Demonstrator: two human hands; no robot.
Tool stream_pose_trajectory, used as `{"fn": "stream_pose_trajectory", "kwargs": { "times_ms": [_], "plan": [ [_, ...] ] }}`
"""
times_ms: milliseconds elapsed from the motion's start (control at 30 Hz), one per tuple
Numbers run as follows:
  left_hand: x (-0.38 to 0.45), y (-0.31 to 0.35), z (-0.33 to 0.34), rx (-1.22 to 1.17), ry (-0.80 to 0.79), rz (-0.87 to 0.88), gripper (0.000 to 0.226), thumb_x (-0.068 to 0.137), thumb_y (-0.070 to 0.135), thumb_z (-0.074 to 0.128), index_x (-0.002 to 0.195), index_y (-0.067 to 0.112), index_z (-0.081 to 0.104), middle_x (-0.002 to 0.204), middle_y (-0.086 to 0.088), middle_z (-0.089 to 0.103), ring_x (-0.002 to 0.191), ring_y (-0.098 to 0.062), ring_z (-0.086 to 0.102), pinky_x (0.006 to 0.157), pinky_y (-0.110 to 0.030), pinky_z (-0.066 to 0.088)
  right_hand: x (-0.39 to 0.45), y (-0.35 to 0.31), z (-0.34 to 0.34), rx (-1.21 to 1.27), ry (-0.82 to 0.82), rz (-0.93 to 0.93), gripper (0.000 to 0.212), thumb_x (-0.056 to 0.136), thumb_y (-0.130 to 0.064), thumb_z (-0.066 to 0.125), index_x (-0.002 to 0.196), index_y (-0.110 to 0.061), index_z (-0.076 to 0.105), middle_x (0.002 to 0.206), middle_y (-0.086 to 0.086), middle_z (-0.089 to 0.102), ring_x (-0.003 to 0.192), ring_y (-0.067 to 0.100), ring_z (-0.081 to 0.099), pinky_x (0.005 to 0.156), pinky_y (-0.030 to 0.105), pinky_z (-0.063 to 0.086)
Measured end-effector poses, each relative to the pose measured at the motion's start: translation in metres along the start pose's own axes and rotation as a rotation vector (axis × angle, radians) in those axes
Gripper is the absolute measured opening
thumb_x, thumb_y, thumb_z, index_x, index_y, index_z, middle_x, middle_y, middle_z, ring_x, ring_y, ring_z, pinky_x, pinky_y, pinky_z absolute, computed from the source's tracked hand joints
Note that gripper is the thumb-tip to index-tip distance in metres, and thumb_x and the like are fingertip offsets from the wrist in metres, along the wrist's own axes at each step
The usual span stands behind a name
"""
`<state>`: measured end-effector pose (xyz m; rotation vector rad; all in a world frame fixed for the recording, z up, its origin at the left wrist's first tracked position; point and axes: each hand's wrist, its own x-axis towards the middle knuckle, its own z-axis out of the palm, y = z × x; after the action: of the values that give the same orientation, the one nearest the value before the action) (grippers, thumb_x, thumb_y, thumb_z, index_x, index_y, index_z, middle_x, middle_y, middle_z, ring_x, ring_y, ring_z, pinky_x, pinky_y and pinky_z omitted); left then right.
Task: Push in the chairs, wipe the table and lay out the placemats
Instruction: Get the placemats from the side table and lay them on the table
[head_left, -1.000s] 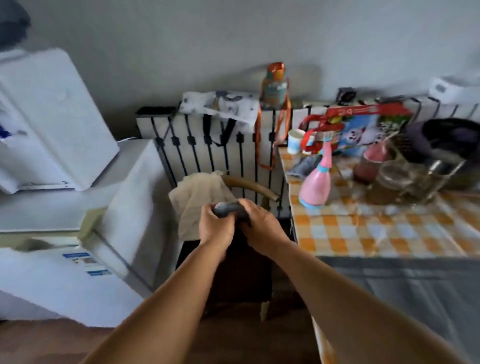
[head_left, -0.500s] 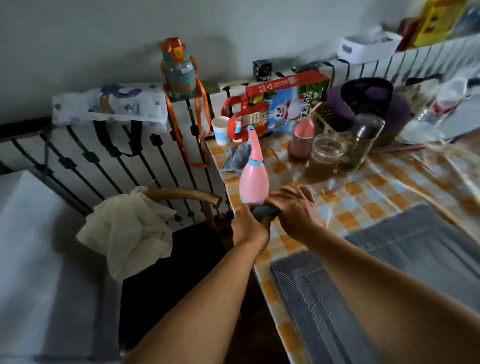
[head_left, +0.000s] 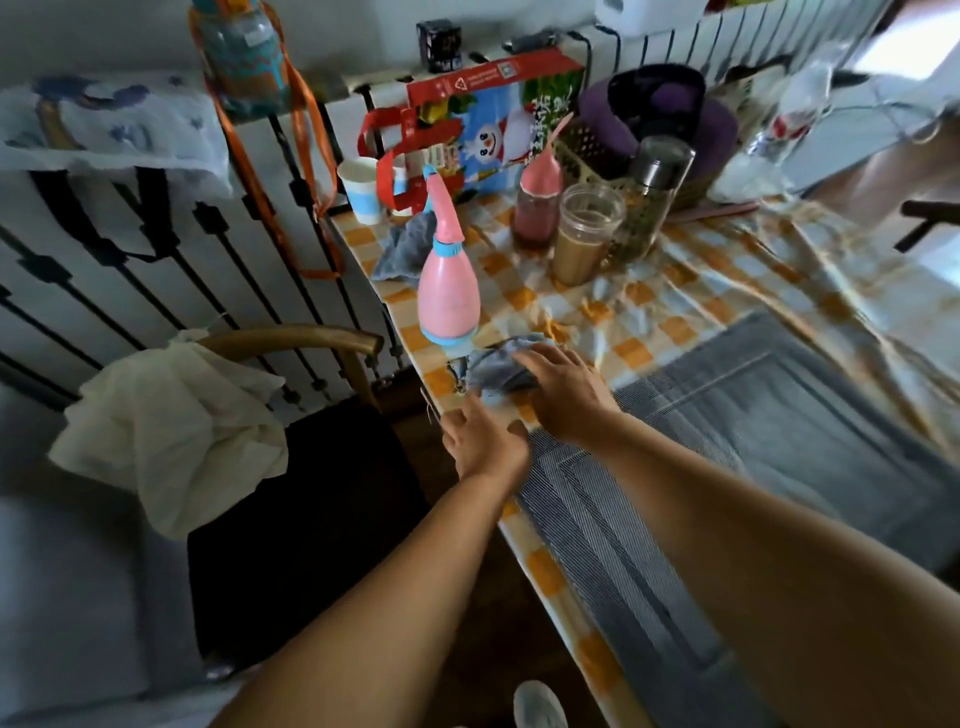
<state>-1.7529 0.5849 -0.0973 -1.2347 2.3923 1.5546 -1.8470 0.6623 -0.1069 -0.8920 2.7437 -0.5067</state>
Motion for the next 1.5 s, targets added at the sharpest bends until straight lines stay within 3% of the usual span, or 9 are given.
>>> {"fn": "stream_pose_trajectory", "kwargs": {
  "times_ms": [133, 300, 433, 833, 1067, 1200, 1300, 1400, 1500],
  "plan": [
    [-0.031, -0.012, 0.018, -0.048, -0.031, -0.128, 0.065, 0.086, 0.029, 0.060, 0.140, 0.017, 0.026, 0.141, -0.015, 0.026, 0.130, -0.035, 0.032, 0.110, -0.043, 0.032, -0.024, -0.003, 0.002, 0.094, 0.012, 0.019, 0.036, 0.094, -0.033, 0.039, 0.126, -0.024, 0.055, 0.129, 0.008, 0.051, 0.120, 0.030, 0.044, 0.099, 0.038, 0.039],
    [-0.058, -0.024, 0.038, -0.085, 0.043, -0.267, 0.066, 0.082, 0.028, 0.063, 0.137, 0.012, 0.031, 0.138, -0.015, 0.031, 0.127, -0.035, 0.036, 0.109, -0.044, 0.035, -0.050, 0.006, 0.008, 0.110, -0.107, 0.014, 0.030, 0.091, -0.016, 0.045, 0.118, -0.022, 0.055, 0.122, 0.007, 0.050, 0.114, 0.027, 0.047, 0.092, 0.039, 0.043],
    [-0.078, -0.018, 0.057, -0.103, 0.164, -0.363, 0.064, 0.080, 0.029, 0.065, 0.133, 0.008, 0.037, 0.136, -0.017, 0.035, 0.125, -0.037, 0.039, 0.106, -0.042, 0.037, -0.072, 0.026, 0.004, 0.102, -0.216, -0.029, 0.027, 0.094, -0.021, 0.041, 0.118, -0.022, 0.055, 0.120, 0.004, 0.052, 0.104, 0.025, 0.053, 0.087, 0.037, 0.045],
    [-0.137, -0.010, 0.119, -0.092, 0.399, -0.705, 0.059, 0.066, 0.029, 0.069, 0.119, 0.005, 0.054, 0.121, -0.016, 0.056, 0.107, -0.033, 0.053, 0.095, -0.040, 0.049, -0.148, 0.120, -0.043, 0.052, -0.435, -0.124, 0.021, 0.093, -0.029, 0.052, 0.109, -0.016, 0.055, 0.112, 0.005, 0.055, 0.098, 0.024, 0.056, 0.089, 0.042, 0.050],
    [-0.147, 0.003, 0.123, -0.123, 0.405, -0.678, 0.054, 0.074, 0.028, 0.068, 0.121, 0.008, 0.052, 0.130, -0.016, 0.045, 0.115, -0.035, 0.047, 0.100, -0.039, 0.043, -0.162, 0.136, -0.041, 0.101, -0.447, -0.177, 0.021, 0.093, -0.015, 0.048, 0.113, -0.017, 0.055, 0.111, 0.003, 0.054, 0.103, 0.021, 0.053, 0.094, 0.037, 0.045],
    [-0.158, 0.016, 0.127, -0.241, 0.427, -0.566, 0.053, 0.081, 0.007, 0.062, 0.128, 0.007, 0.038, 0.090, -0.008, 0.055, 0.072, -0.023, 0.055, 0.061, -0.030, 0.046, -0.161, 0.145, -0.046, 0.215, -0.480, -0.150, 0.021, 0.095, -0.012, 0.045, 0.111, -0.016, 0.057, 0.102, 0.002, 0.056, 0.083, 0.014, 0.053, 0.071, 0.024, 0.045],
    [-0.159, 0.030, 0.132, -0.127, 0.460, -0.508, 0.057, 0.085, 0.010, 0.057, 0.134, 0.000, 0.029, 0.101, -0.014, 0.056, 0.086, -0.030, 0.057, 0.068, -0.033, 0.045, -0.159, 0.150, -0.051, 0.241, -0.470, -0.149, 0.031, 0.096, -0.011, 0.042, 0.125, -0.017, 0.053, 0.116, 0.007, 0.058, 0.087, 0.017, 0.056, 0.073, 0.027, 0.048],
    [-0.153, 0.057, 0.139, 0.015, 0.448, -0.341, 0.047, 0.079, 0.026, 0.065, 0.117, 0.005, 0.049, 0.105, -0.013, 0.064, 0.090, -0.032, 0.062, 0.076, -0.037, 0.054, -0.153, 0.159, -0.057, 0.334, -0.417, -0.091, 0.040, 0.096, -0.009, 0.042, 0.135, -0.018, 0.047, 0.129, 0.008, 0.055, 0.077, 0.014, 0.056, 0.055, 0.020, 0.042],
    [-0.146, 0.087, 0.154, 0.093, 0.390, -0.223, 0.027, 0.078, 0.021, 0.061, 0.101, 0.007, 0.055, 0.105, -0.014, 0.064, 0.094, -0.033, 0.062, 0.080, -0.036, 0.054, -0.145, 0.176, -0.073, 0.396, -0.335, 0.015, 0.036, 0.096, -0.012, 0.045, 0.131, -0.019, 0.052, 0.127, 0.008, 0.058, 0.094, 0.023, 0.061, 0.072, 0.031, 0.051]
  ]
}}
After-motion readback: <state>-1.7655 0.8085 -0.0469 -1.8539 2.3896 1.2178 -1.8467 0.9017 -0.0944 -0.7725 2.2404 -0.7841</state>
